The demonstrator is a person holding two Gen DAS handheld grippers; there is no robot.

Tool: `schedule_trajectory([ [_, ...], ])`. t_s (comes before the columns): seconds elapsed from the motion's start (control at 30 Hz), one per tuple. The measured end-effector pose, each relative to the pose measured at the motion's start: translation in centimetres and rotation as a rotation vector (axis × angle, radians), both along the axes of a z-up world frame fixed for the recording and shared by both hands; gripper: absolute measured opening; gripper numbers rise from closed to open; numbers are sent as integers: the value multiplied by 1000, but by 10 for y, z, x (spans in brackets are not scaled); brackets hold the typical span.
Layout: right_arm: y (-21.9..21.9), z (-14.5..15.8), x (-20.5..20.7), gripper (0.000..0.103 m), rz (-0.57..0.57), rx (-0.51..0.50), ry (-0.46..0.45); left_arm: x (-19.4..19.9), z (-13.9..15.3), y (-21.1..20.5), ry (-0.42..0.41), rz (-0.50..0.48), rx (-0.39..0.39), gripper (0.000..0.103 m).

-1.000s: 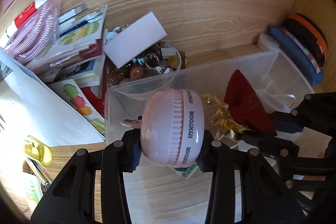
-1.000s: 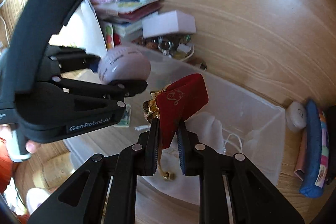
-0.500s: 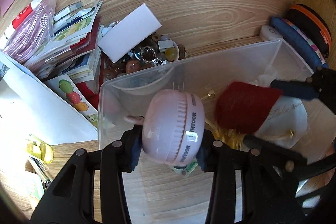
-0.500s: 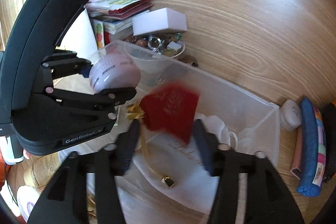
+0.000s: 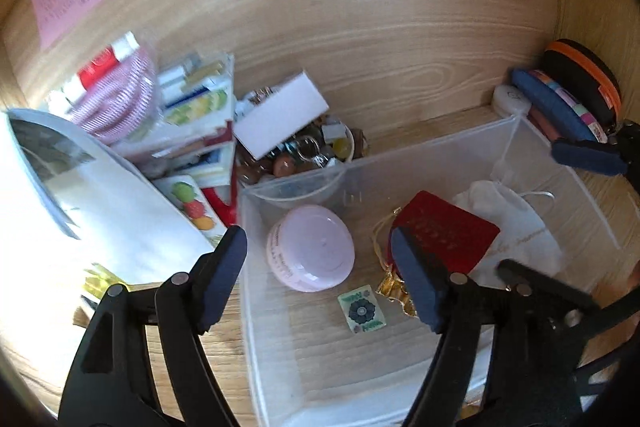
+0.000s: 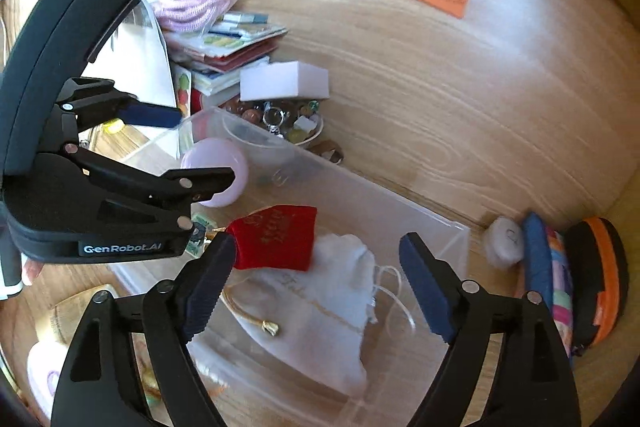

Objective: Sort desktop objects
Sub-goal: 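Carry the pink compact and red pouch over the clear box and release both, then withdraw both grippers and move the right gripper to the dark green spray bottle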

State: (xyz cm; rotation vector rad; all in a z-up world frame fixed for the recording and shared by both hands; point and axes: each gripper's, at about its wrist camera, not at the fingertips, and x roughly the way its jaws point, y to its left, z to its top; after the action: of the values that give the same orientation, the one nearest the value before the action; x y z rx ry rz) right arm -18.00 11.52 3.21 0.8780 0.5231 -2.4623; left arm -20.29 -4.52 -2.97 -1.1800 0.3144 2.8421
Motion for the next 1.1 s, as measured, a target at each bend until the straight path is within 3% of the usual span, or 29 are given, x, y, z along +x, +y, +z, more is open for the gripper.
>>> schedule_trajectory([
  [0.17,18,12,14,87,-31,-33,17,13,13,5,8,-7,3,77],
  [0.23,27,19,23,87,-43,-52,21,25,20,4,33,1,-1,92],
  [0.27,31,22,27,87,-47,-62,24,31,23,4,51,6,-4,94],
  [0.53,60,45,74,89,-67,-152,69,85,51,-6,145,38,4,97],
  [0.6,65,47,86,100,-74,-171,81,101,55,-10,167,44,8,98],
  [0.87,70,36,133,103,-76,-178,138,152,38,-15,159,34,56,99],
  [1.1,61,-1,159,103,-55,-194,42,181,11,-18,121,59,86,99],
])
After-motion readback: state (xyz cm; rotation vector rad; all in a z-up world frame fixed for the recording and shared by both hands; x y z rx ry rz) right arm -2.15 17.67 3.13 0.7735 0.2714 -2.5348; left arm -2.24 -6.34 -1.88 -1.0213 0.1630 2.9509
